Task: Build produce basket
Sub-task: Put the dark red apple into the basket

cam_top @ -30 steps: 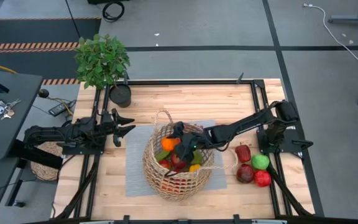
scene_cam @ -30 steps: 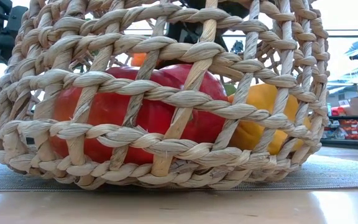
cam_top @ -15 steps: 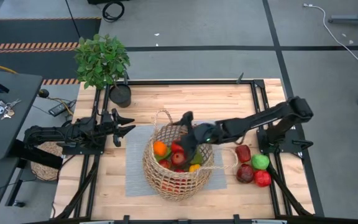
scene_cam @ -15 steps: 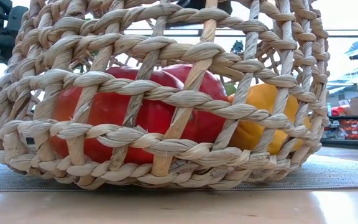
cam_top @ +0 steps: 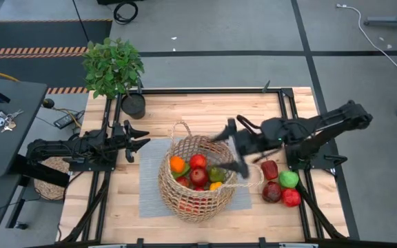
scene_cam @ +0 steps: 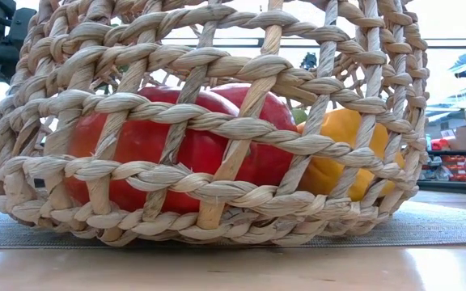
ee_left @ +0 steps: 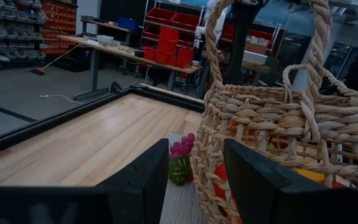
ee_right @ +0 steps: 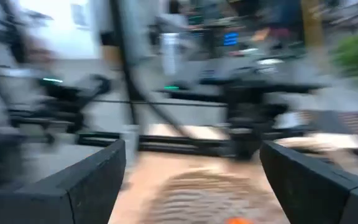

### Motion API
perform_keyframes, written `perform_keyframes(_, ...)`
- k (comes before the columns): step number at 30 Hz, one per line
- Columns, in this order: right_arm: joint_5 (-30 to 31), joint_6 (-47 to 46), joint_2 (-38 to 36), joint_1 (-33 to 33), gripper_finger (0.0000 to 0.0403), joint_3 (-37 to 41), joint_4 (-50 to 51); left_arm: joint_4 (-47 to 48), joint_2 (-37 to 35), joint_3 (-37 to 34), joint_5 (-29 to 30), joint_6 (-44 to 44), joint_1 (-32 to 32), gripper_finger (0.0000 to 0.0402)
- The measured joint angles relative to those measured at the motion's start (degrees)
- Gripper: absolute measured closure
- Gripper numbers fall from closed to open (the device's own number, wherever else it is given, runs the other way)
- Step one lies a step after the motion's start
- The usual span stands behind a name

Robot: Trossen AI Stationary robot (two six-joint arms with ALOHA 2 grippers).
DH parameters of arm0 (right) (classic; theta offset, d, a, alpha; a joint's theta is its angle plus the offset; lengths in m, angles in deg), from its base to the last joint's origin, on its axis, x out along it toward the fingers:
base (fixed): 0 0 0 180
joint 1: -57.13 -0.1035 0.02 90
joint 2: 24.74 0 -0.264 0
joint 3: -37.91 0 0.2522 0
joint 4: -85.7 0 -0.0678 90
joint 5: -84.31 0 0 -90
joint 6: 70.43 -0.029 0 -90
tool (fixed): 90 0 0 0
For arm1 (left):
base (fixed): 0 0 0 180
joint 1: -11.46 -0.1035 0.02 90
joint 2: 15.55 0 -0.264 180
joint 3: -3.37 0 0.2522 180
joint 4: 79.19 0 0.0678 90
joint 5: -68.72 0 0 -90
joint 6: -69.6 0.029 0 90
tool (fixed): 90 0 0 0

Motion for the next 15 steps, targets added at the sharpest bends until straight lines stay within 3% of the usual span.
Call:
perform_keyframes(8,-10.83,-15.53,-1.84,-9.48,0.0030,0.00,2.35,0.00,-0.01,0.00,0.01,-0.02,0.01,0.0241)
perform_keyframes(15,-7.59,-35.13,0.28,-20.18,0.0030,0.00,7.82,0.00,0.00,0.00,0.00,-0.01,0.01,0.0241)
